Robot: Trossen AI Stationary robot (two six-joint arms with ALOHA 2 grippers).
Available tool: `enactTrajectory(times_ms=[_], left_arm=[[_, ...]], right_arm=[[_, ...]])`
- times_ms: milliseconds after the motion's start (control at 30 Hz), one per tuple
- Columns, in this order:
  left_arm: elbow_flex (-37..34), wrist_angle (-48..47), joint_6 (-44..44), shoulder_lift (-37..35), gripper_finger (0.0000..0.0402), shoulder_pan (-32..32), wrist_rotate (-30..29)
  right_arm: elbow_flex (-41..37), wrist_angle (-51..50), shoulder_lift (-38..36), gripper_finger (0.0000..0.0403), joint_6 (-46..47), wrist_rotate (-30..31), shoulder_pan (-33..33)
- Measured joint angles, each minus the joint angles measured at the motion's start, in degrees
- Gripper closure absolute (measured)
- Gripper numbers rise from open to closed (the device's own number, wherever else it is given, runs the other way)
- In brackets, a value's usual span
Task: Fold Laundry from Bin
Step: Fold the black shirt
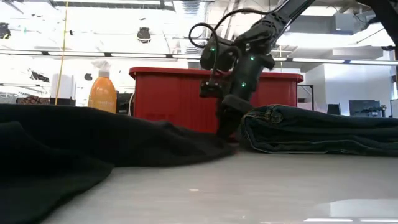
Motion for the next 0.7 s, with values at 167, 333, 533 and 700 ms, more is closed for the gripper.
enactTrajectory(times_ms=[167, 333, 533, 700], left_arm=[[0.00, -2.63, 1.86, 0.00, 0.0401, 0.00, -0.57], [0.02, -3.37, 2.40, 0.00, 0.0401, 0.49, -1.90], [0.00, -3.84, 2.23, 0.00, 0.0401, 0.72, -4.33], [0.00, -3.71, 1.51, 0.02, 0.0401, 0.71, -4.41]], right_arm=[[7.45, -14.08, -4.40, 0.0383, -1.58, 2.51, 1.01], [14.06, -31.09, -13.59, 0.0388, 0.25, 6.15, 3.92], [12.90, -47.69, -26.88, 0.0389, 19.97, 4.85, 7.71], [0.44, -50.56, -36.89, 0.0389, 36.51, 3.52, 16.63]])
